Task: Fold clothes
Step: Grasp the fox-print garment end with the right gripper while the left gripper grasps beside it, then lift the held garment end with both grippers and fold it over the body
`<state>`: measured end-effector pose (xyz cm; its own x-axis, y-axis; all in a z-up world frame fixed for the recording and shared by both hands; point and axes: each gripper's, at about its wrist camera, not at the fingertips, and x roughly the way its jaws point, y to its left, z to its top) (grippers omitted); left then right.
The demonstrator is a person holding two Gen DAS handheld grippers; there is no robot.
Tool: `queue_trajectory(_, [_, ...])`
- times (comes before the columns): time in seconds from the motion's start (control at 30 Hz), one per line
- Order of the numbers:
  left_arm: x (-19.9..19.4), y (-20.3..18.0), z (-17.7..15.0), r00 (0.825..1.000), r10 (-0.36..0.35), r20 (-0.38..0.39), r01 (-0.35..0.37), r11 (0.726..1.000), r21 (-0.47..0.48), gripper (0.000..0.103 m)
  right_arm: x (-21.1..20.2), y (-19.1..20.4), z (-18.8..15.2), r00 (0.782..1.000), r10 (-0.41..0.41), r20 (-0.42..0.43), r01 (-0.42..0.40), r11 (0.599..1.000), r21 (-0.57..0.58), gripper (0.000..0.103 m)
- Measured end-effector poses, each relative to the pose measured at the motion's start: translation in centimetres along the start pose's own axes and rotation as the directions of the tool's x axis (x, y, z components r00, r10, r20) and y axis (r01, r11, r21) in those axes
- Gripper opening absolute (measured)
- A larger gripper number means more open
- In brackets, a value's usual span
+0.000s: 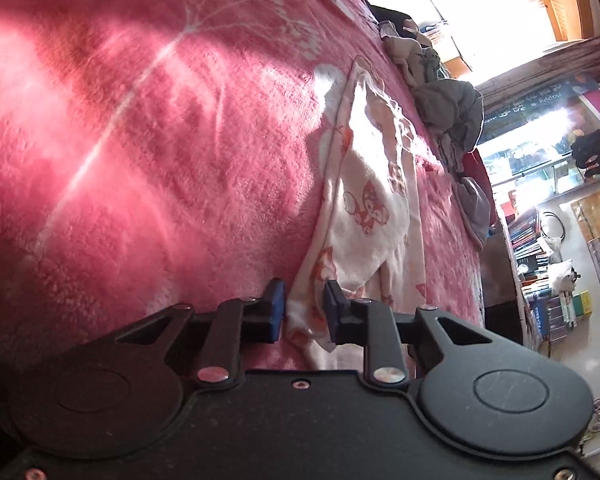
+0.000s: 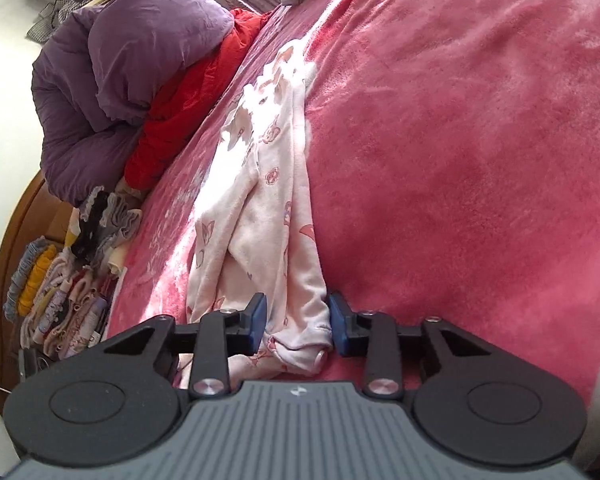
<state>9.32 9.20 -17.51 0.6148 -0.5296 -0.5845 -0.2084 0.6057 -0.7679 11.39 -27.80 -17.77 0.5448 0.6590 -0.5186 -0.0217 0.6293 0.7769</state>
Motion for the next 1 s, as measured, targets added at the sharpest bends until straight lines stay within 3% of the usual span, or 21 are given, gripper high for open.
queue_trajectory(0.07, [-0.1, 0.4, -0.3, 1.000, -0.020, -0.012, 0.020, 0.998, -0.054, 0.023, -0.2, -0.5, -0.2, 0.999, 0.045, -0.010, -0.045, 0.997, 0.058, 0.040])
queue_trajectory(0.23, [-0.1, 0.2, -0.6, 1.000, -0.018, -0.016, 0.017, 0.998, -0.066, 0.023, -0.3, -1.7, -0.4, 0.994, 0.104, 0.014, -0.105, 0.978, 0.182, 0.039])
queue_trajectory(0.33, [-0.2, 0.0, -0.6, 1.000, -0.006, -0.010, 0.006, 0.999, -0.053, 0.006, -0.1, -1.5, -0.6, 0.997, 0.068, 0.026, -0.071, 0.982, 0.176, 0.026])
queue_trajectory(0.47, [-0.8, -0.5, -0.6, 1.000, -0.012, 0.007, 0.012, 1.000, -0.012, 0.003, -0.4, -1.7, -0.6, 0.995, 0.088, 0.044, -0.094, 0.979, 0.178, 0.014])
queue_trajectory(0.63, [-1.2, -0.8, -0.5, 1.000, -0.023, -0.004, 0.023, 0.999, 0.031, 0.003, -1.7, -1.8, -0.6, 0.993, 0.098, 0.060, -0.107, 0.981, 0.161, 0.014])
queue_trajectory(0.73, [-1.0, -1.2, -0.3, 0.999, 0.023, -0.039, -0.018, 0.992, 0.123, 0.008, -1.3, -1.3, -0.5, 0.999, 0.034, 0.013, -0.035, 0.997, 0.070, 0.015])
queue_trajectory(0.77, [-1.2, -1.5, -0.2, 0.998, 0.043, -0.042, -0.036, 0.986, 0.163, 0.011, -1.6, -0.9, -0.5, 1.000, 0.027, 0.008, -0.027, 0.999, 0.038, 0.020])
queue_trajectory(0.8, [-1.7, -2.0, -0.3, 0.998, 0.054, -0.030, -0.047, 0.978, 0.206, 0.025, -1.9, -0.4, -0.5, 1.000, 0.021, 0.006, -0.021, 1.000, 0.007, 0.025])
queue_trajectory(0.83, [-2.3, -2.6, -0.4, 0.998, 0.065, -0.016, -0.059, 0.963, 0.262, 0.036, -2.7, 0.1, -0.6, 1.000, 0.010, 0.011, -0.009, 0.999, -0.041, 0.034])
queue_trajectory(0.87, [-3.0, -3.4, -0.6, 0.996, 0.085, 0.011, -0.083, 0.938, 0.335, 0.053, -3.5, 0.9, -0.7, 1.000, -0.015, 0.027, 0.018, 0.995, -0.101, 0.038])
queue_trajectory(0.9, [-3.7, -4.2, -0.9, 0.994, 0.102, 0.037, -0.109, 0.906, 0.409, 0.054, -4.3, 1.7, -0.8, 0.998, -0.047, 0.050, 0.055, 0.983, -0.175, 0.040])
queue_trajectory(0.97, [-4.6, -5.5, -2.1, 0.988, 0.134, 0.079, -0.155, 0.804, 0.574, 0.054, -5.5, 3.3, -1.3, 0.990, -0.101, 0.102, 0.129, 0.933, -0.336, 0.041])
queue_trajectory(1.0, [-4.7, -6.0, -2.8, 0.984, 0.149, 0.096, -0.175, 0.734, 0.656, 0.054, -5.8, 4.0, -1.8, 0.983, -0.125, 0.132, 0.169, 0.892, -0.418, 0.041])
